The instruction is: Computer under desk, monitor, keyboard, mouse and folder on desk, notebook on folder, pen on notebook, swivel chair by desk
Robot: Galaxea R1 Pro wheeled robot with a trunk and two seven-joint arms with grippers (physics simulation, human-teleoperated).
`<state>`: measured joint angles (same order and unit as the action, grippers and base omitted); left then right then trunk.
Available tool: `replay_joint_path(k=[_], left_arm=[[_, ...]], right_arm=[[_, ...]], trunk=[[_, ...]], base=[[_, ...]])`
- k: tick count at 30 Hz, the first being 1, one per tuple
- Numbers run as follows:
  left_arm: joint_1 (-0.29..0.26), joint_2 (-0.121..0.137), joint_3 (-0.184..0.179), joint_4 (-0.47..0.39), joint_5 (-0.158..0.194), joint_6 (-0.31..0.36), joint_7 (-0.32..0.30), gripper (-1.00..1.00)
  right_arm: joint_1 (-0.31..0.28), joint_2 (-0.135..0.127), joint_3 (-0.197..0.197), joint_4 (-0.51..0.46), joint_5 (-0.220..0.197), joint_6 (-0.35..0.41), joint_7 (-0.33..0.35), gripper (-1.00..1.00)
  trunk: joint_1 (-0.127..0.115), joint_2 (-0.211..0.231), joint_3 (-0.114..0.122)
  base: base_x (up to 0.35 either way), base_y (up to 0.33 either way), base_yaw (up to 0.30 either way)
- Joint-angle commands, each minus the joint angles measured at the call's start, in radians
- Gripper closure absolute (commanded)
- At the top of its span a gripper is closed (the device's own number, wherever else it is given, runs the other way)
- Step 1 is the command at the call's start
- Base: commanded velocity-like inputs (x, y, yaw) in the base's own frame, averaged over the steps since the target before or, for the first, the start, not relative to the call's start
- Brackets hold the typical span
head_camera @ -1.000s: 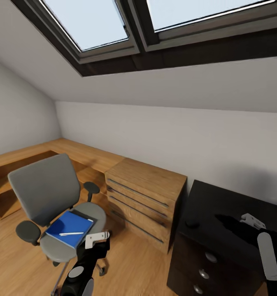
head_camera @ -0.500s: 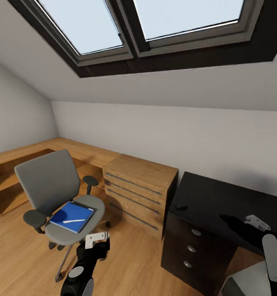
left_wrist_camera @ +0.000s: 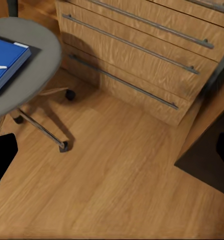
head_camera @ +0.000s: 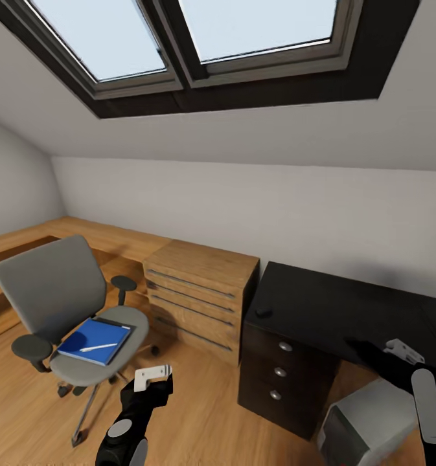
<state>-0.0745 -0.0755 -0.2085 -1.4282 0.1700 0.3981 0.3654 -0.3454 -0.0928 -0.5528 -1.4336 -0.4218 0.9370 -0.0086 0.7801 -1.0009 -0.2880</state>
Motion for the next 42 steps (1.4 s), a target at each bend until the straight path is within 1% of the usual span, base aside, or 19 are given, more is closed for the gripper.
replay_joint_path(k=[1,8,16,24,32,42], left_arm=[[-0.001,0.0,-0.002,-0.001,0.01,0.003,0.009,-1.0],[-0.001,0.0,-0.002,-0.001,0.01,0.003,0.009,-1.0],[-0.001,0.0,-0.003,-0.001,0.009,0.003,0.009,-1.0],[-0.001,0.0,-0.013,-0.001,0.009,0.004,0.009,-1.0],[-0.001,0.0,-0.015,-0.001,0.009,0.004,0.009,-1.0],[-0.001,0.0,-0.015,-0.001,0.009,0.003,0.009,-1.0]], right_arm=[[-0.001,0.002,-0.001,-0.001,-0.003,0.005,-0.001,-1.0],[-0.001,0.009,-0.001,-0.003,-0.002,0.005,-0.001,-1.0],[-0.001,0.016,-0.001,-0.003,-0.002,0.005,0.001,-1.0],[-0.001,0.018,-0.001,-0.004,-0.002,0.004,0.001,-1.0],[-0.001,0.018,-0.001,-0.004,-0.001,0.003,0.003,-1.0],[0.004,0.018,0.002,-0.018,0.006,-0.043,0.003,-1.0]], trunk=[[0.0,-0.001,-0.003],[0.0,-0.001,-0.009],[0.0,-0.001,-0.011],[0.0,-0.001,-0.011],[0.0,-0.001,-0.011],[0.0,-0.001,-0.011]], base=[[-0.291,0.0,-0.154],[-0.314,0.0,-0.198],[-0.33,0.0,-0.276],[-0.333,0.0,-0.295],[-0.333,0.0,-0.297],[-0.333,0.0,-0.296]])
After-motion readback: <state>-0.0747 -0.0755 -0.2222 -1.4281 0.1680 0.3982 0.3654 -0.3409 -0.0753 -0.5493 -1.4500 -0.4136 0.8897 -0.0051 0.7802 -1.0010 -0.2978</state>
